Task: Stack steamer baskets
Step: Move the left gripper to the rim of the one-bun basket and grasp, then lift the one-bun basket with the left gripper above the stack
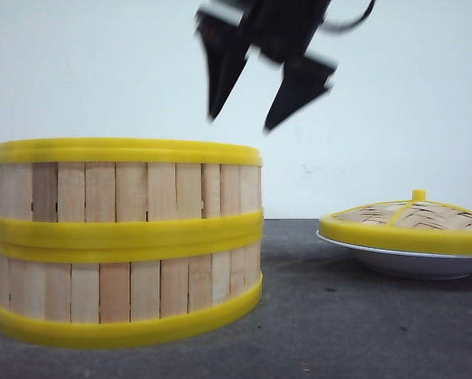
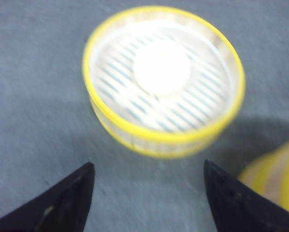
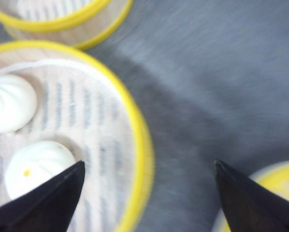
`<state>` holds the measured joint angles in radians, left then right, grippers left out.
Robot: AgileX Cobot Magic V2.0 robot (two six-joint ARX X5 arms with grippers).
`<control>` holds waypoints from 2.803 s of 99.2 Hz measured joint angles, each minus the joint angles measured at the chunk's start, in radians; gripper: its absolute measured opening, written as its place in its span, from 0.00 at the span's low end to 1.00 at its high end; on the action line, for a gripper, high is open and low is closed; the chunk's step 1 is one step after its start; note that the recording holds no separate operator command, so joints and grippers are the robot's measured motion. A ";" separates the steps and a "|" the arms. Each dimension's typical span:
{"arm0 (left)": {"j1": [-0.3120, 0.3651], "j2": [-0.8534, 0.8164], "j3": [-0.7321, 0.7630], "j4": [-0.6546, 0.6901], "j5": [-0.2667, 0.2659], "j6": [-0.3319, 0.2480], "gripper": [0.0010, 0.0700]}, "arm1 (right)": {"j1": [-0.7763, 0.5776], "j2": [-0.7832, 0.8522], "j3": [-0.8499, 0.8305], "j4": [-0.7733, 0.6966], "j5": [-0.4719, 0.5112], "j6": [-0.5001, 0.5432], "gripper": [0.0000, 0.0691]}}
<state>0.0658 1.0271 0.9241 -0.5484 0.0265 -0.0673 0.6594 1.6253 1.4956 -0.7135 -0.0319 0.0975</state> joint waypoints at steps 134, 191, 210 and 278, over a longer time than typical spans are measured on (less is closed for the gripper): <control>0.115 0.790 0.325 0.217 -0.001 -0.013 0.02 | -0.491 -0.718 -0.410 -0.342 0.058 -0.050 0.77; 0.127 0.797 0.673 -0.108 0.082 0.005 0.02 | -0.491 -0.850 -0.410 -0.394 0.050 -0.050 0.77; 0.126 0.797 0.830 -0.278 0.150 0.025 0.02 | -0.491 -0.855 -0.410 -0.404 0.050 -0.050 0.77; 0.000 0.389 0.858 -0.560 0.174 0.112 0.02 | -0.491 -0.855 -0.410 -0.405 -0.002 -0.075 0.77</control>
<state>0.0658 1.4166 1.7821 -1.1080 0.2001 0.0444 0.1680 0.7700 1.0851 -1.1183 -0.0338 0.0227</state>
